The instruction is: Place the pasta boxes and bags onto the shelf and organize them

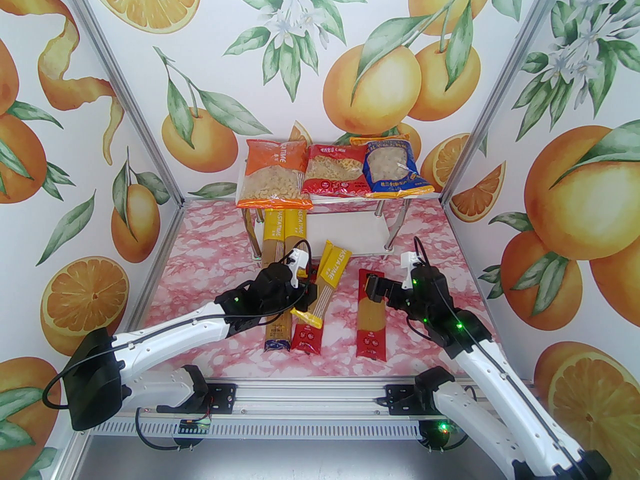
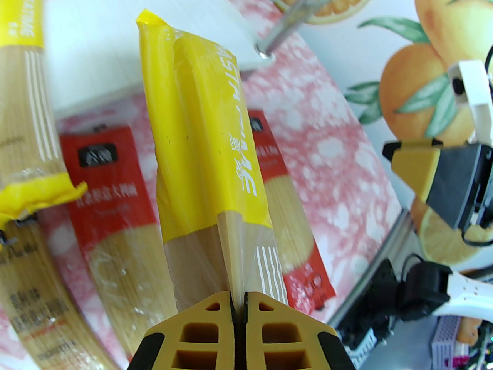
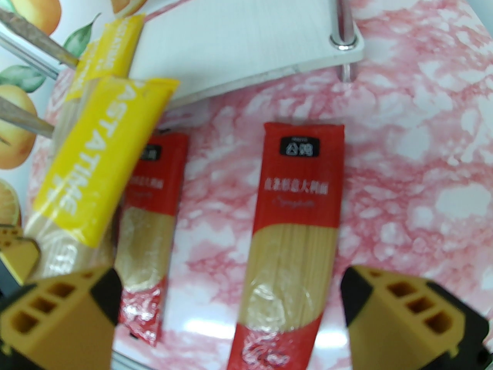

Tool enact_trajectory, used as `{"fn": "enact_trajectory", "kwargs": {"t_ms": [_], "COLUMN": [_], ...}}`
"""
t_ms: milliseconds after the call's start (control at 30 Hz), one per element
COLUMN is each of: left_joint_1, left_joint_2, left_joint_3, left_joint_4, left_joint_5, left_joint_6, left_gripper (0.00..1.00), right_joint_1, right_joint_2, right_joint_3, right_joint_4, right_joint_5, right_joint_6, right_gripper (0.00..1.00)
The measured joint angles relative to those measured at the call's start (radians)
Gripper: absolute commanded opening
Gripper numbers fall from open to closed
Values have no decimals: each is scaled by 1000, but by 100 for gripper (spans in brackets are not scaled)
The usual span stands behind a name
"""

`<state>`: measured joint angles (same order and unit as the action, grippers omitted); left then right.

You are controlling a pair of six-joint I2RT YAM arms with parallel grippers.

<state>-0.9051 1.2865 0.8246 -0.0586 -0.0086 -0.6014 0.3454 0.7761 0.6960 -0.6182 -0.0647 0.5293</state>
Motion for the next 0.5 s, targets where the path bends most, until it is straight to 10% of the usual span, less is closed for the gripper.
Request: {"fn": "enact_trajectory", "kwargs": {"t_ms": [500], "left_joint_1": [72], "left_joint_2": [277], "left_joint_3": [136], "left_joint_4": [131], "left_joint_5": [-195], "left_joint_6": [43], "left_gripper": [0], "right_joint_1": [0], "right_joint_2": [40], "right_joint_3": [18], "right_joint_4": [46], "right_joint_5": [-31], "right_joint_6": [2], "right_gripper": [100]}}
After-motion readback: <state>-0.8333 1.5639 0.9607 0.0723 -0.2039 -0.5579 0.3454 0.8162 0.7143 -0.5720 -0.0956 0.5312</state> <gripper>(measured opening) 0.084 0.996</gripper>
